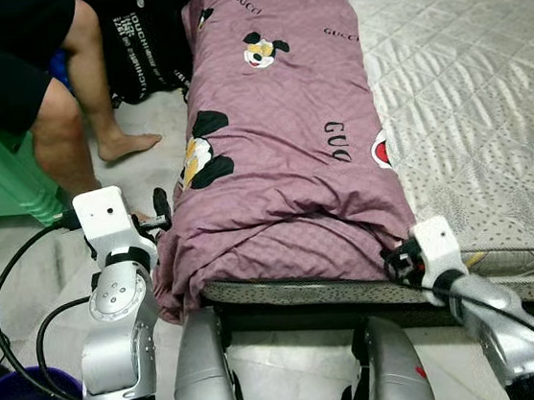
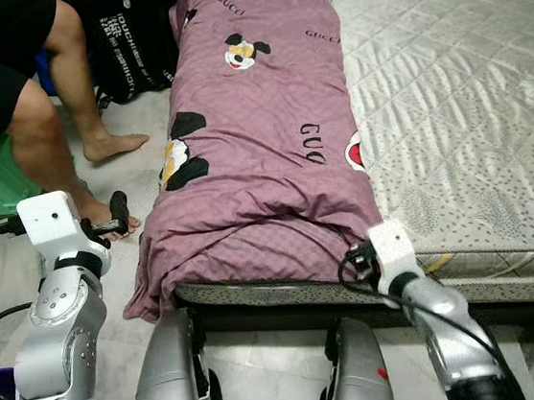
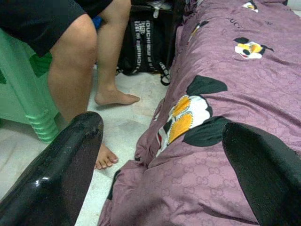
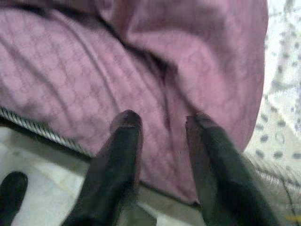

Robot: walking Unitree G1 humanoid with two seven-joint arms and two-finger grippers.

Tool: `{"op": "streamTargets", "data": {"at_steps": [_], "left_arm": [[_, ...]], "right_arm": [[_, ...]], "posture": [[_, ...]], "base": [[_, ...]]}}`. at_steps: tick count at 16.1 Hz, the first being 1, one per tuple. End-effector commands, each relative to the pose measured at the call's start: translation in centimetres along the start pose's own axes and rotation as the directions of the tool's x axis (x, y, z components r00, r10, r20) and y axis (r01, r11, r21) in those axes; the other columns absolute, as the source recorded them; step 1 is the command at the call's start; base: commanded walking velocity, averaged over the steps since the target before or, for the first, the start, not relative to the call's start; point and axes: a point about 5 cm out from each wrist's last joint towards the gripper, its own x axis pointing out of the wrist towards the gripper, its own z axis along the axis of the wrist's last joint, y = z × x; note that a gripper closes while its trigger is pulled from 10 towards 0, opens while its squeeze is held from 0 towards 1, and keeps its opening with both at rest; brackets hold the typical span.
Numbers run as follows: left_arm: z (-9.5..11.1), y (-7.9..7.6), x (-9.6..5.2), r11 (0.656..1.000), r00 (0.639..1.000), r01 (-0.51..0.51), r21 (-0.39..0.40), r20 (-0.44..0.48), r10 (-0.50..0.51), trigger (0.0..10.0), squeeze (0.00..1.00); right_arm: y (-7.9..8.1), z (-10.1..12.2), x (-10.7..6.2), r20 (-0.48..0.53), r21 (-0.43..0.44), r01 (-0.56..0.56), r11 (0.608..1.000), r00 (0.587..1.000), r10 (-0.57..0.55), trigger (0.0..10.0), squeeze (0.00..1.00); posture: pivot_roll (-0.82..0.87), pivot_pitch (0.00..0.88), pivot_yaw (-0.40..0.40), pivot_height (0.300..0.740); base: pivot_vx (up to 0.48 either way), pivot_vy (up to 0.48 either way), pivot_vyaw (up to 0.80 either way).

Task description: Clean up the room

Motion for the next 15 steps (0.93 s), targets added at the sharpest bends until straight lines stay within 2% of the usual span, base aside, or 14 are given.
{"op": "streamTargets", "data": {"at_steps": [1,3,5,7,10,11,12,13,14,15], "left_arm": [[-0.3,0.0,-0.1,1.000,1.000,0.005,0.003,-0.007,-0.005,10.0,0.00],[-0.3,0.1,-0.2,1.000,1.000,0.005,0.005,-0.007,-0.005,10.0,0.00],[-0.2,0.2,-0.3,1.000,1.000,0.003,0.009,-0.006,-0.003,10.0,0.00],[-0.1,0.3,-0.4,1.000,1.000,0.000,0.012,-0.005,0.000,10.0,0.00],[-0.1,0.6,-0.8,1.000,1.000,-0.003,0.016,-0.011,0.004,10.0,0.00],[-0.2,0.6,-1.0,1.000,1.000,-0.003,0.017,-0.018,0.003,10.0,0.00],[-0.2,0.7,-1.1,1.000,1.000,-0.003,0.017,-0.019,0.003,10.0,0.00],[-0.3,0.8,-1.4,1.000,0.999,-0.003,0.015,-0.032,0.004,10.0,0.00],[-0.4,0.9,-1.6,1.000,0.999,-0.004,0.014,-0.036,0.005,10.0,0.00],[-0.5,1.0,-1.9,1.000,0.999,-0.007,0.012,-0.043,0.007,10.0,0.00]], "right_arm": [[-0.5,1.2,0.4,0.061,-0.016,0.022,1.000,0.998,-0.021,10.0,1.00],[-0.2,2.4,1.2,0.100,-0.035,0.036,0.999,0.994,-0.032,10.0,1.00],[0.9,3.3,2.4,0.129,-0.010,0.029,1.000,0.991,-0.028,10.0,1.00],[1.7,3.7,3.2,0.125,-0.010,0.014,1.000,0.992,-0.012,10.0,1.00],[3.2,3.4,4.6,0.030,0.104,-0.054,0.993,0.998,0.051,10.0,1.00],[3.7,3.3,5.0,-0.008,0.193,-0.056,0.980,0.998,0.059,10.0,1.00],[3.8,3.3,5.0,-0.012,0.204,-0.055,0.978,0.998,0.058,10.0,1.00],[4.9,3.1,5.1,-0.075,0.339,-0.044,0.940,0.994,0.074,10.0,0.05],[5.8,3.3,4.9,-0.076,0.372,-0.067,0.926,0.992,0.102,10.0,0.00],[6.9,3.5,4.8,-0.073,0.389,-0.093,0.916,0.989,0.132,10.0,0.00]], "posture": [[0.12,0.080,0.010,0.586],[0.13,0.083,0.013,0.586],[0.14,0.088,0.015,0.586],[0.15,0.094,0.016,0.586],[0.17,0.114,0.020,0.586],[0.17,0.120,0.019,0.586],[0.18,0.122,0.019,0.586],[0.18,0.138,0.018,0.586],[0.18,0.148,0.019,0.586],[0.18,0.158,0.020,0.586]], "base": [[0.000,0.000,0.00],[0.000,0.000,0.77],[0.000,0.000,0.71],[0.000,0.000,0.00],[0.000,0.000,0.00],[0.000,0.000,0.00],[0.000,0.000,0.00],[0.000,0.000,0.00],[0.000,0.000,0.00],[0.000,0.000,0.00]]}}
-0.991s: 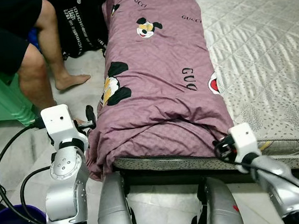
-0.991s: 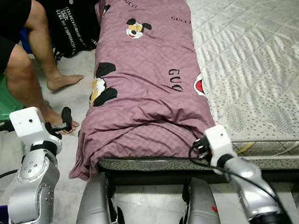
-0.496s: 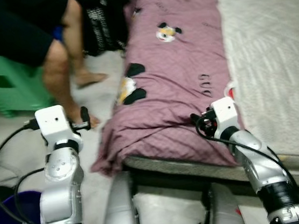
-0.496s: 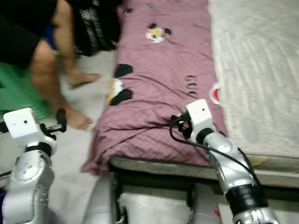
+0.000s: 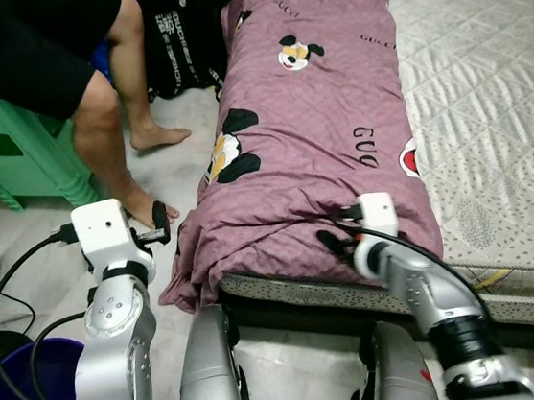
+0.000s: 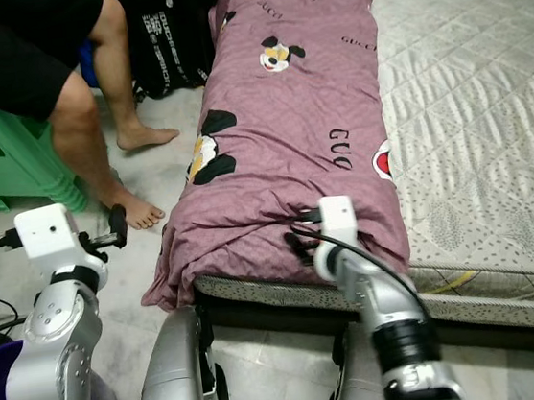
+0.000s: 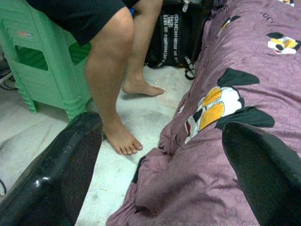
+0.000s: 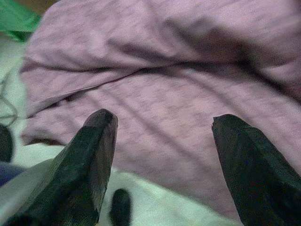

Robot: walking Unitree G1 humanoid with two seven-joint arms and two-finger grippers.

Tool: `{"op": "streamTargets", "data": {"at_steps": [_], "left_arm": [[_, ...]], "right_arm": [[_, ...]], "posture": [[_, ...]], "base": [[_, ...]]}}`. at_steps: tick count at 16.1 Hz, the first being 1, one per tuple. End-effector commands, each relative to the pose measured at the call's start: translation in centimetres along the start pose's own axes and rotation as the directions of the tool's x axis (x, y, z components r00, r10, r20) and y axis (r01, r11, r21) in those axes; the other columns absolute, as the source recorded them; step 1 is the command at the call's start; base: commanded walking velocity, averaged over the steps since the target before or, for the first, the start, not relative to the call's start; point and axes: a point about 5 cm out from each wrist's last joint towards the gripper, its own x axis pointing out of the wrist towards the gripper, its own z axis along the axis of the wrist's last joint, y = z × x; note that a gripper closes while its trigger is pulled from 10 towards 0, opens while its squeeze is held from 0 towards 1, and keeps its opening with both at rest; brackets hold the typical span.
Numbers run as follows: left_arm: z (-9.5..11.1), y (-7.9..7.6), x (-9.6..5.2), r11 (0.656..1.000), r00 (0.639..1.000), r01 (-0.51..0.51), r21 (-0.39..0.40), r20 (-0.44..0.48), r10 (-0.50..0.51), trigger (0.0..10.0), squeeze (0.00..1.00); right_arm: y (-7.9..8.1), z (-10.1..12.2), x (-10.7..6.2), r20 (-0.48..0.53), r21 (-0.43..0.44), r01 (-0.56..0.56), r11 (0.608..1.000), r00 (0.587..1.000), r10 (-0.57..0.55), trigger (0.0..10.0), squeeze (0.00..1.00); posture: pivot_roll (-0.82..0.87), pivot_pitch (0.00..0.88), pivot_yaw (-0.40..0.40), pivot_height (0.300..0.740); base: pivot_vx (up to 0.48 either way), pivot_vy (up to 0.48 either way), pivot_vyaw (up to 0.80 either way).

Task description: Clean up the room

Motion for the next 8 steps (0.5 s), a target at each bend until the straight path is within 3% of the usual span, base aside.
{"op": "streamTargets", "data": {"at_steps": [1,3,5,7,8], "left_arm": [[-0.1,-0.1,-0.4,1.000,1.000,0.013,-0.010,-0.015,-0.013,10.0,0.00],[-0.1,-0.2,-1.1,1.000,0.999,0.022,-0.018,-0.026,-0.022,10.0,0.00],[-0.1,0.2,-1.5,1.000,0.999,0.016,-0.015,-0.035,-0.017,10.0,0.00],[-0.2,0.6,-1.9,1.000,0.999,0.004,-0.015,-0.048,-0.004,10.0,0.00],[-0.2,0.5,-2.0,1.000,0.999,0.003,-0.015,-0.050,-0.004,10.0,0.00]], "right_arm": [[1.3,-0.3,0.2,-0.013,0.091,-0.007,0.996,1.000,0.008,10.0,0.00],[2.8,-0.5,1.3,-0.015,0.259,0.008,0.966,1.000,-0.004,10.0,0.00],[3.3,0.6,2.2,0.022,0.326,0.022,0.945,0.999,-0.030,10.0,0.00],[3.3,3.7,3.2,0.170,0.383,0.012,0.924,0.982,-0.083,10.0,0.00],[3.3,4.2,3.3,0.192,0.390,0.008,0.921,0.977,-0.090,10.0,0.00]], "posture": [[0.19,0.172,0.022,0.586],[0.21,0.195,0.026,0.586],[0.22,0.207,0.028,0.586],[0.23,0.222,0.029,0.586],[0.23,0.222,0.029,0.586]], "base": [[0.000,0.000,0.00],[0.000,0.000,0.00],[0.000,0.000,0.00],[0.000,0.000,0.00],[0.000,0.000,0.00]]}}
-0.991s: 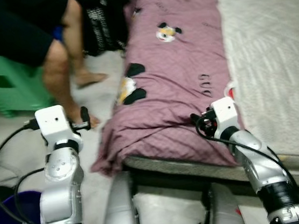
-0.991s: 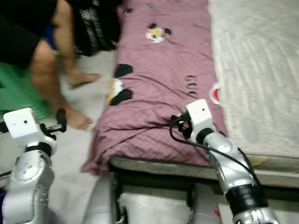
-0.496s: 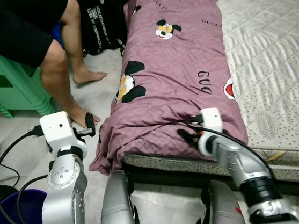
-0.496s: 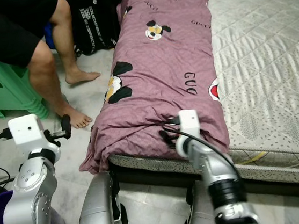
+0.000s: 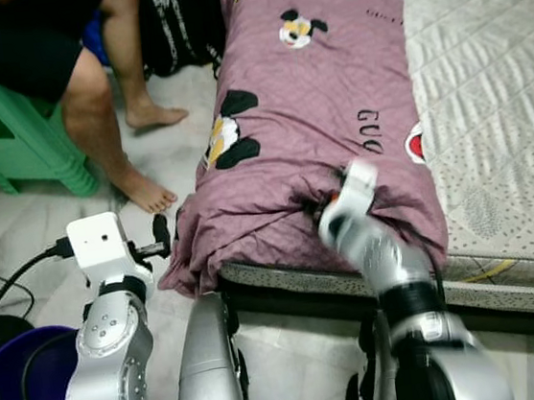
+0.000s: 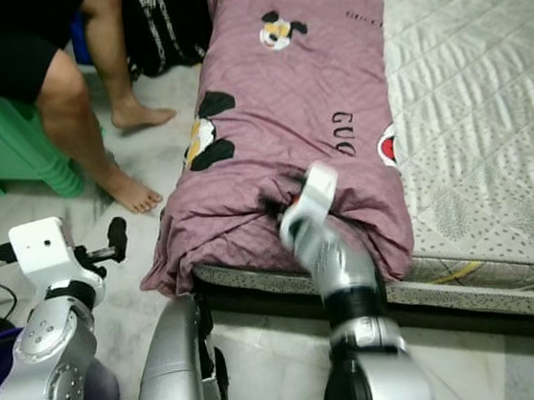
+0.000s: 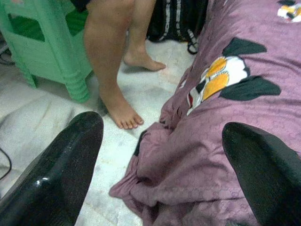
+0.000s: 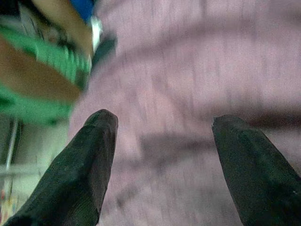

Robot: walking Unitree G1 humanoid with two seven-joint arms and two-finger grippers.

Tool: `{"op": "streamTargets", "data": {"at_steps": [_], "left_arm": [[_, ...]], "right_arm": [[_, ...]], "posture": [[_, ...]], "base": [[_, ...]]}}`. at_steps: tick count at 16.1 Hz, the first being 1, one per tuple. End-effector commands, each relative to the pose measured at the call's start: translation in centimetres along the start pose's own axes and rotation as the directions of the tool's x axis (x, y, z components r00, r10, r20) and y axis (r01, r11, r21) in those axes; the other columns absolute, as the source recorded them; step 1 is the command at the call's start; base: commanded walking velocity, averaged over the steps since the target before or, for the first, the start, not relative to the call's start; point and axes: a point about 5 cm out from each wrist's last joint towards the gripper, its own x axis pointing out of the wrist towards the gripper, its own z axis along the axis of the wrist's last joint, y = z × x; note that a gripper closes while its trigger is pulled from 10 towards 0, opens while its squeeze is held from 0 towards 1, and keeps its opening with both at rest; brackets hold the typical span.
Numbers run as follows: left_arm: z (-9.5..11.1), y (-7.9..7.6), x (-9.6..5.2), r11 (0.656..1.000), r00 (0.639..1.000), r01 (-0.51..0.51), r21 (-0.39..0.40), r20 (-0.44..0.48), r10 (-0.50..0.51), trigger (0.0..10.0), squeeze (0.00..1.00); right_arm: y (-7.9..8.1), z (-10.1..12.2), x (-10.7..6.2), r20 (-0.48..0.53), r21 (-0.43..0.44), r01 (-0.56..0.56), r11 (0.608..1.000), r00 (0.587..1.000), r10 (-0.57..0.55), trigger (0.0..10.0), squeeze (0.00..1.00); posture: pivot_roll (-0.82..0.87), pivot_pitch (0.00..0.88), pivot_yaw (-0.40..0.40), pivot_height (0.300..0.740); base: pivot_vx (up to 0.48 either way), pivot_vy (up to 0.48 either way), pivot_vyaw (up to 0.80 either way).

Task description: Clean up the room

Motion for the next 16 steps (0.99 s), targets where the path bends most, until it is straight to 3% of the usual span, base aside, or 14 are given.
{"op": "streamTargets", "data": {"at_steps": [1,3,7,10,13,14,16], "left_arm": [[0.1,0.1,-0.6,1.000,1.000,-0.007,0.001,-0.006,0.007,10.0,0.00],[0.0,0.2,-1.0,1.000,1.000,-0.007,0.001,-0.014,0.007,10.0,0.00],[-0.3,0.4,-1.9,1.000,0.999,-0.015,0.005,-0.050,0.016,10.0,0.00],[-0.2,0.6,-2.0,1.000,0.998,-0.020,0.006,-0.055,0.021,10.0,0.00],[-0.3,0.2,-1.9,1.000,0.998,-0.010,0.001,-0.066,0.010,10.0,0.00],[-0.3,0.0,-1.8,1.000,0.998,-0.002,-0.001,-0.066,0.002,10.0,0.00],[-0.4,0.2,-1.8,1.000,0.998,-0.003,0.000,-0.071,0.003,10.0,0.00]], "right_arm": [[0.0,0.3,0.4,0.033,0.020,0.007,1.000,0.999,-0.008,10.0,0.00],[0.1,0.7,0.8,0.043,0.016,0.017,1.000,0.999,-0.017,10.0,0.00],[-1.6,1.6,1.3,0.067,0.014,0.214,0.977,0.975,-0.214,10.0,0.00],[-2.1,3.2,0.9,0.133,0.021,0.187,0.982,0.973,-0.189,10.0,0.00],[-3.3,1.3,-1.2,0.065,-0.013,0.128,0.992,0.990,-0.127,10.0,0.00],[-5.2,-1.1,-3.5,-0.033,-0.176,0.156,0.972,0.986,-0.164,10.0,0.00],[-7.7,-2.8,-5.8,-0.110,-0.213,0.263,0.941,0.950,-0.291,10.0,0.00]], "posture": [[0.24,0.243,0.031,0.586],[0.24,0.254,0.032,0.586],[0.25,0.294,0.034,0.586],[0.24,0.303,0.040,0.586],[0.23,0.299,0.043,0.586],[0.22,0.297,0.044,0.586],[0.21,0.294,0.043,0.586]], "base": [[0.000,0.000,0.00],[0.000,0.000,0.00],[0.000,0.000,0.00],[0.000,0.000,0.00],[0.000,0.000,0.00],[0.000,0.000,0.00],[0.000,0.000,0.00]]}}
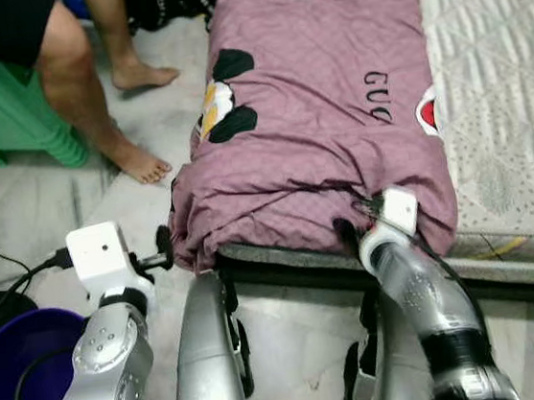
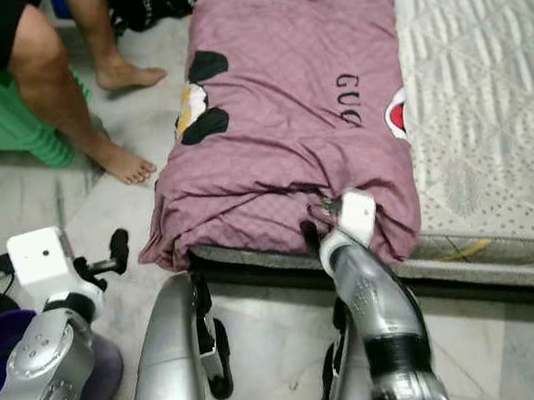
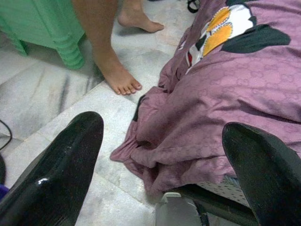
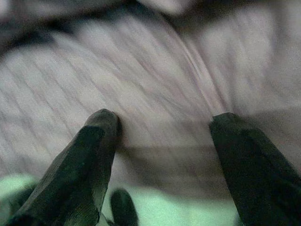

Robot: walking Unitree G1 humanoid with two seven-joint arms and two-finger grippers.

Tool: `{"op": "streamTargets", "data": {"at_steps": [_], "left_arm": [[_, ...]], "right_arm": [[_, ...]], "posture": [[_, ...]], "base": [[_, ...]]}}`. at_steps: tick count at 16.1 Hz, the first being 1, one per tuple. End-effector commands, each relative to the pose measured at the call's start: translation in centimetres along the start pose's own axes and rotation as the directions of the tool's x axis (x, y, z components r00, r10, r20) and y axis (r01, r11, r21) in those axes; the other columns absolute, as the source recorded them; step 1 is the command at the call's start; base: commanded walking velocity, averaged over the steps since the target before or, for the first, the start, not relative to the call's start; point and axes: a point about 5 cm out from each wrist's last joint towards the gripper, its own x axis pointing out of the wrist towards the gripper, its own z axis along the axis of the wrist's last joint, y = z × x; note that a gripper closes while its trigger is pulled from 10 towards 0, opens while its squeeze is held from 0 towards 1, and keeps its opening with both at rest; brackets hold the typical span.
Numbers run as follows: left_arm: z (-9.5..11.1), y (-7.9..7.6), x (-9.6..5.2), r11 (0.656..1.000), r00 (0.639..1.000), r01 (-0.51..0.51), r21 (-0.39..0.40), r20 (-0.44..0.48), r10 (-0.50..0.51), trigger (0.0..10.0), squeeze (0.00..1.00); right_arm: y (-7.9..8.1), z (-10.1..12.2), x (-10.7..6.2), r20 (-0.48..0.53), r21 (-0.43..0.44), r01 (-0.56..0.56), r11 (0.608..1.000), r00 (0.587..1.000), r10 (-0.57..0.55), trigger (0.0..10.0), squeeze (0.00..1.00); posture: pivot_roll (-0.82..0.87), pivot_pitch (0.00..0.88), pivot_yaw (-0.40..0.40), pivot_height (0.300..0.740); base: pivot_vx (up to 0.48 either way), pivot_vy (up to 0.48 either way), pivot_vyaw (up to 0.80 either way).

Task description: Clean up the room

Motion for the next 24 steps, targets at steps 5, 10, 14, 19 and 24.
{"op": "streamTargets", "data": {"at_steps": [5,10,14,19,24], "left_arm": [[-0.1,0.0,0.5,1.000,1.000,-0.003,0.001,-0.013,0.003,10.0,0.00],[0.2,0.5,0.5,1.000,1.000,-0.014,0.010,-0.003,0.014,10.0,0.00],[0.0,0.1,0.4,1.000,1.000,-0.010,0.003,-0.008,0.010,10.0,0.00],[-0.1,0.3,0.0,1.000,1.000,-0.016,0.003,-0.016,0.016,10.0,0.00],[-0.3,0.4,-0.5,1.000,0.999,-0.023,-0.002,-0.024,0.023,10.0,0.00]], "right_arm": [[-0.2,0.3,-1.2,-0.032,0.090,0.015,0.996,0.999,-0.012,10.0,0.00],[3.9,4.5,-0.3,0.133,0.124,-0.165,0.978,0.980,0.149,10.0,0.00],[5.1,2.5,-0.3,0.063,0.152,-0.182,0.972,0.983,0.174,10.0,0.00],[7.4,0.9,1.6,-0.006,0.211,-0.129,0.969,0.991,0.134,10.0,0.00],[9.0,3.6,3.4,0.101,0.242,-0.195,0.950,0.979,0.175,10.0,1.00]], "posture": [[0.21,0.275,0.053,0.586],[0.23,0.271,0.053,0.586],[0.23,0.278,0.051,0.586],[0.24,0.289,0.049,0.586],[0.26,0.303,0.045,0.586]], "base": [[0.000,0.000,0.00],[0.000,0.000,0.00],[0.000,0.000,0.00],[0.000,0.000,0.00],[0.000,0.000,0.00]]}}
